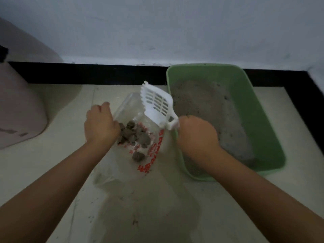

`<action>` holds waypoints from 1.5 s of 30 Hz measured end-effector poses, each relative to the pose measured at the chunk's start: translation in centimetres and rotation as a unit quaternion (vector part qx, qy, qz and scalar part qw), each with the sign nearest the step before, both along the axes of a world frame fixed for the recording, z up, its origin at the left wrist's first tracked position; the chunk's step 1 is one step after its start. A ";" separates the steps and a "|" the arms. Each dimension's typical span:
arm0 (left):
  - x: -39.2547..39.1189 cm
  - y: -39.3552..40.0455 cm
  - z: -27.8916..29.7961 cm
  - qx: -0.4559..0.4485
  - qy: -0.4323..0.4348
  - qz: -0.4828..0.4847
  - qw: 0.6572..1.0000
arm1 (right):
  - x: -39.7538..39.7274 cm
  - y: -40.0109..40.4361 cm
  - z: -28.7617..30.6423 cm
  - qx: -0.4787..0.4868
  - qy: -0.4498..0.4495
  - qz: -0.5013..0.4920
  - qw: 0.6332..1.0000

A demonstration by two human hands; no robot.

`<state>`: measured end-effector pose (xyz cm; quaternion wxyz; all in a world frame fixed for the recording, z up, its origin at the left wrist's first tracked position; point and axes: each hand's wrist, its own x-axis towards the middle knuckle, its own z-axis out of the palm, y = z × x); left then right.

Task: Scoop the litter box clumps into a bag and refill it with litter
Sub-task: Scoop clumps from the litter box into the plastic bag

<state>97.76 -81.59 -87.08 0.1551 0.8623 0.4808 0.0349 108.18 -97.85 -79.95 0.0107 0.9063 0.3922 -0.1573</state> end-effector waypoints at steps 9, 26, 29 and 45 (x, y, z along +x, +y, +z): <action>7.7 -5.7 -2.3 0.105 -0.155 -0.413 0.891 | 9.7 -7.8 0.3 0.025 0.051 -0.285 0.957; 11.6 -6.5 -5.3 0.064 -0.190 -0.496 0.845 | 18.7 -7.0 -5.2 -0.009 0.206 -0.390 0.897; 11.9 -6.3 -6.0 0.083 -0.211 -0.494 0.840 | 20.1 -5.2 -5.5 0.004 0.217 -0.428 0.877; 12.1 -6.4 -6.4 0.107 -0.222 -0.484 0.840 | 21.4 -6.0 -11.9 0.041 0.018 -0.272 0.961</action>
